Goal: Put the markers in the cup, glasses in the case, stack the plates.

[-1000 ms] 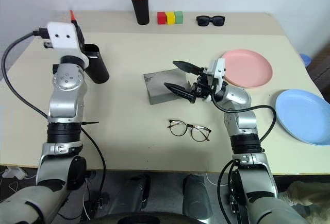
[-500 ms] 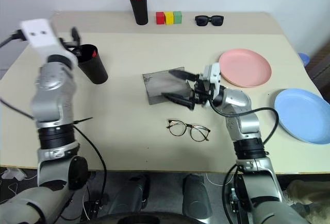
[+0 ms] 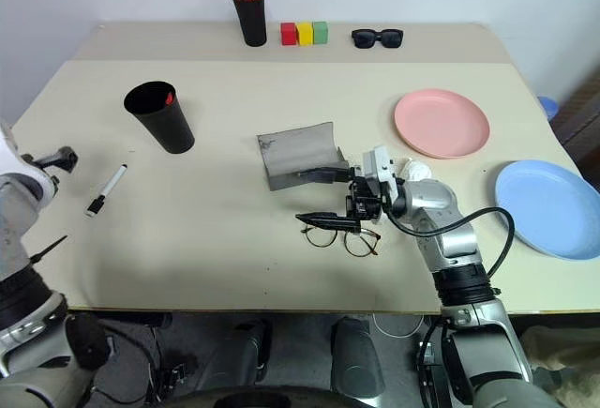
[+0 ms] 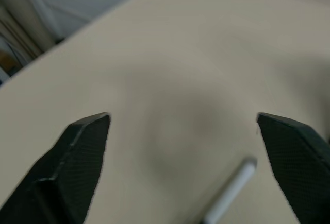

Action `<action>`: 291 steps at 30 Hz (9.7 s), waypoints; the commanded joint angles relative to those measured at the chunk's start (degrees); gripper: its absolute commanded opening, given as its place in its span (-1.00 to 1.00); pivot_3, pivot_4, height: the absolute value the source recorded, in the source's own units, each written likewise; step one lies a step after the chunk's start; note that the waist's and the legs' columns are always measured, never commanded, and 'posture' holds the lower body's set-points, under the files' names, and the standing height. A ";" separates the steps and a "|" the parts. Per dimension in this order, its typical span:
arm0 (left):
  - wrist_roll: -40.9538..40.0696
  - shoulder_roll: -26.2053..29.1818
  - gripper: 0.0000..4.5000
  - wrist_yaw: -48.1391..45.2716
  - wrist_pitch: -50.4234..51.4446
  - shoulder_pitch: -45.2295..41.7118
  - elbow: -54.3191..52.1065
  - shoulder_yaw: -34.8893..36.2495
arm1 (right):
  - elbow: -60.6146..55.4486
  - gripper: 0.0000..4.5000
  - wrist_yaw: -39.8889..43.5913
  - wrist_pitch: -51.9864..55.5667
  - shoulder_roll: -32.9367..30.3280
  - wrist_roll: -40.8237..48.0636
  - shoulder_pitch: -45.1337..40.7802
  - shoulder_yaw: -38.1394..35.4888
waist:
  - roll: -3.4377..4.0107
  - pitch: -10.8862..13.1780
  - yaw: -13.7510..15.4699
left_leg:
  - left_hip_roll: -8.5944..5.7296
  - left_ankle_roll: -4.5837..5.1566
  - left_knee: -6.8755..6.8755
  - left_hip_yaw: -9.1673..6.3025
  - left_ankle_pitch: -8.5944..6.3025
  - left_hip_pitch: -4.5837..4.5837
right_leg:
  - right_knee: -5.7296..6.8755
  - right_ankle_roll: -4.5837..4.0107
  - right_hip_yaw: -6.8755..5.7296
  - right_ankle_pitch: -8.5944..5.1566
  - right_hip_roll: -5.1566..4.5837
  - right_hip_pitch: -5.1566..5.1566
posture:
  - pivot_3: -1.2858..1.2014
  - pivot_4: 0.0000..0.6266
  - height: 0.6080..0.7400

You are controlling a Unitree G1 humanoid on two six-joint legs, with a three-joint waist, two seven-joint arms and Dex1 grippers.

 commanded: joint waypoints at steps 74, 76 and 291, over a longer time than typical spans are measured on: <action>20.16 -7.52 -0.80 2.86 -68.94 -7.77 25.82 -31.33 | 0.78 0.69 -5.40 -6.85 0.92 -1.48 1.53 -2.91 | 0.03 -0.01 1.39 | 0.01 -0.32 -0.30 0.03 0.21 0.02 | -0.09 -0.08 0.01 0.07 -0.02 -0.10 | 0.03 -0.52 1.00; 20.04 -7.72 -0.40 2.61 -68.44 -7.69 25.60 -31.28 | 0.57 0.69 -5.50 -6.79 0.85 -1.41 1.64 -2.95 | 0.03 -0.01 1.41 | 0.01 -0.31 -0.30 0.03 0.21 0.02 | -0.09 -0.08 0.01 0.07 -0.02 -0.10 | 0.03 -0.52 1.00; -13.85 25.26 0.70 -71.27 -47.73 15.19 -14.22 -38.35 | -10.33 0.69 -0.79 18.92 -19.76 -7.19 0.82 3.92 | 0.12 0.03 1.30 | 0.10 0.11 0.06 0.19 -0.04 0.02 | -0.15 -0.10 0.04 0.00 -0.02 0.08 | 0.03 -0.52 1.00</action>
